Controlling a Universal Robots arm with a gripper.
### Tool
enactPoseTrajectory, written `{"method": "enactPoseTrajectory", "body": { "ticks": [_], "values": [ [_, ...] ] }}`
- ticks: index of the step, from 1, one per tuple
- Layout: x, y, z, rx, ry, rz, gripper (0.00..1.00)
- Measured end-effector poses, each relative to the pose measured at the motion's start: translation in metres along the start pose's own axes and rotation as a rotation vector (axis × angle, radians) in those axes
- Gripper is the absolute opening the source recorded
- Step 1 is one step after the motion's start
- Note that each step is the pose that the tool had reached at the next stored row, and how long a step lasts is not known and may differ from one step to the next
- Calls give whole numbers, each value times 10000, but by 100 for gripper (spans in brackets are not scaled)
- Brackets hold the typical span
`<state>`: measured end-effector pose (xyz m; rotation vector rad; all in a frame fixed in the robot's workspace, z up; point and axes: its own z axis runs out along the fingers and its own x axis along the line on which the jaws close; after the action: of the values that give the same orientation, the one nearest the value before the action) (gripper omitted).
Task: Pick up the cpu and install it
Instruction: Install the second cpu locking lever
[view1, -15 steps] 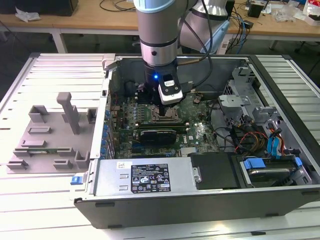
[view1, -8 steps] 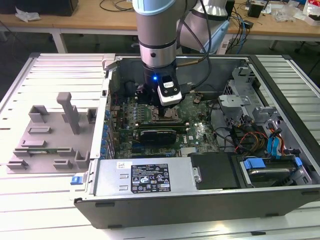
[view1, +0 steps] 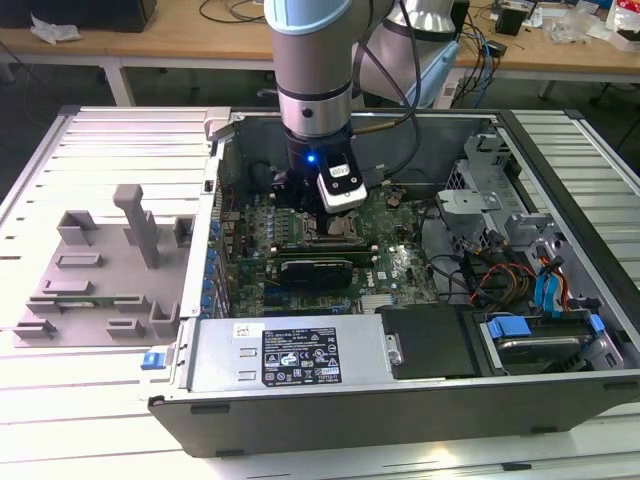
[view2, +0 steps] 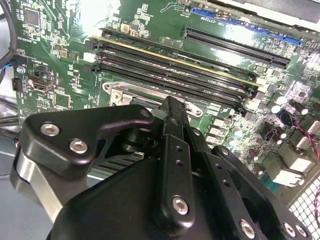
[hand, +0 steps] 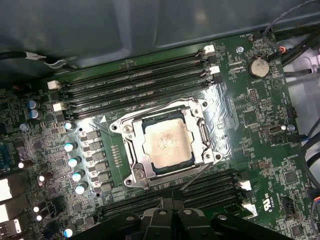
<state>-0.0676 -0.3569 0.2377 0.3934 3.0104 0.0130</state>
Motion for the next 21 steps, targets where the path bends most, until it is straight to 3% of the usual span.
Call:
{"method": "enactPoseTrajectory", "body": {
  "ticks": [5,13,21],
  "values": [
    [35,-8,34,1,0,-2,11],
    [67,-34,47,-62,14,-601,11],
    [117,-77,101,-84,18,-818,11]
  ]
}}
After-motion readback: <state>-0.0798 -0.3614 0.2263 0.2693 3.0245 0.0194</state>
